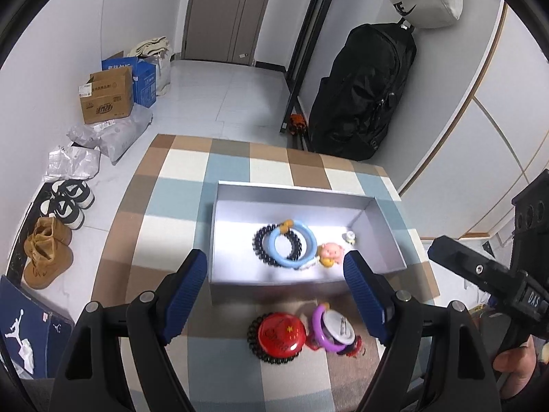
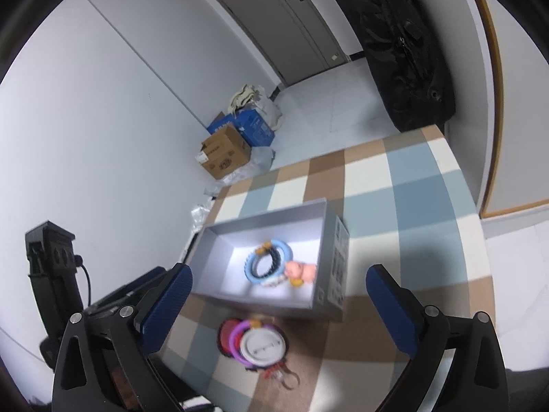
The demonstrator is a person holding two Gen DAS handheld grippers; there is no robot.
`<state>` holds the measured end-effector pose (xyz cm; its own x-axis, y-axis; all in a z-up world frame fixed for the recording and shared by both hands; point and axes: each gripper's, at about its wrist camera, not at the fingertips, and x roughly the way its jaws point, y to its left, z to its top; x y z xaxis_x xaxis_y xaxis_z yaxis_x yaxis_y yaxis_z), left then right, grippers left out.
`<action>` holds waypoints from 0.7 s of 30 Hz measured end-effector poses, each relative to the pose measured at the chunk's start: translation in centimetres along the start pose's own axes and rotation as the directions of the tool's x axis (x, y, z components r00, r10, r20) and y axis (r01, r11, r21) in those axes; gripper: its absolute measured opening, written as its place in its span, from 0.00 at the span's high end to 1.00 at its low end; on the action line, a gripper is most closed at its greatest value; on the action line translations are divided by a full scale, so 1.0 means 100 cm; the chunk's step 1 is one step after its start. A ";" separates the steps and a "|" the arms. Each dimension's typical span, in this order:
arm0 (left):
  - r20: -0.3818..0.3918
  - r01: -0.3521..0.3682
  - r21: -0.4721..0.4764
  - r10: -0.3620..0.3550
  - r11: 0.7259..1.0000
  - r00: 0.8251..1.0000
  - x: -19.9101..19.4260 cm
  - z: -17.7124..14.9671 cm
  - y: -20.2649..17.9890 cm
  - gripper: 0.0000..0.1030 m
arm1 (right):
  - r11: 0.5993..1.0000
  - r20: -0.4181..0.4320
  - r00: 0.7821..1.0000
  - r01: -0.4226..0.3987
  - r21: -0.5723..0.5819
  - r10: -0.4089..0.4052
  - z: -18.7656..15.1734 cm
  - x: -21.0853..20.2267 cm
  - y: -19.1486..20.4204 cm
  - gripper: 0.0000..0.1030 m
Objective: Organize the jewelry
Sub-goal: 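Move the right gripper down to the white round badge by the red ball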
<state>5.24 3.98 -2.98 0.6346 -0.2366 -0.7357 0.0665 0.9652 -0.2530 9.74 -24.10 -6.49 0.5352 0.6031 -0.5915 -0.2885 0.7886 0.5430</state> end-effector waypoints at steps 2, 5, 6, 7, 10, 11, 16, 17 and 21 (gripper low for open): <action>0.002 -0.008 -0.001 0.008 1.000 1.000 -0.002 -0.004 0.000 0.18 | 1.000 -0.009 1.000 0.008 -0.017 -0.008 -0.005 -0.002 0.001 0.00; 0.007 -0.003 -0.006 0.003 1.000 1.000 -0.005 -0.009 0.000 0.16 | 0.999 -0.023 1.000 0.011 -0.037 -0.012 -0.012 -0.002 0.003 0.00; 0.008 0.001 -0.006 -0.001 1.000 1.000 -0.006 -0.010 0.001 0.15 | 0.999 -0.030 0.999 0.012 -0.044 -0.013 -0.014 -0.002 0.004 0.00; 0.009 0.003 -0.008 -0.003 1.000 1.000 -0.006 -0.011 0.001 0.15 | 0.998 -0.040 0.999 0.017 -0.053 -0.019 -0.016 -0.001 0.005 0.00; 0.009 0.006 -0.024 -0.005 1.000 1.000 -0.008 -0.014 0.005 0.15 | 0.997 -0.075 0.997 0.014 -0.070 -0.020 -0.023 0.003 0.006 0.00; 0.004 0.003 -0.036 -0.003 0.999 1.000 -0.007 -0.014 0.008 0.14 | 0.997 -0.090 0.996 0.012 -0.074 -0.019 -0.025 0.005 0.006 0.00; -0.026 -0.004 -0.105 0.001 0.994 1.000 -0.003 -0.015 0.022 0.14 | 0.995 -0.152 0.988 0.013 -0.099 -0.028 -0.037 0.015 0.008 0.00; -0.030 -0.006 -0.114 0.002 0.993 1.000 -0.002 -0.015 0.025 0.14 | 0.994 -0.165 0.986 0.010 -0.108 -0.028 -0.040 0.017 0.010 0.01; -0.046 -0.009 -0.127 0.003 0.992 0.999 0.000 -0.017 0.028 0.14 | 0.989 -0.205 0.978 -0.002 -0.149 -0.029 -0.048 0.025 0.018 0.11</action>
<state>4.10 6.46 -4.72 0.5989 -0.2387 -0.7644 -0.0375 0.9451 -0.3245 6.76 -20.57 -9.87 0.3694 0.5919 -0.7164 -0.4050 0.7964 0.4492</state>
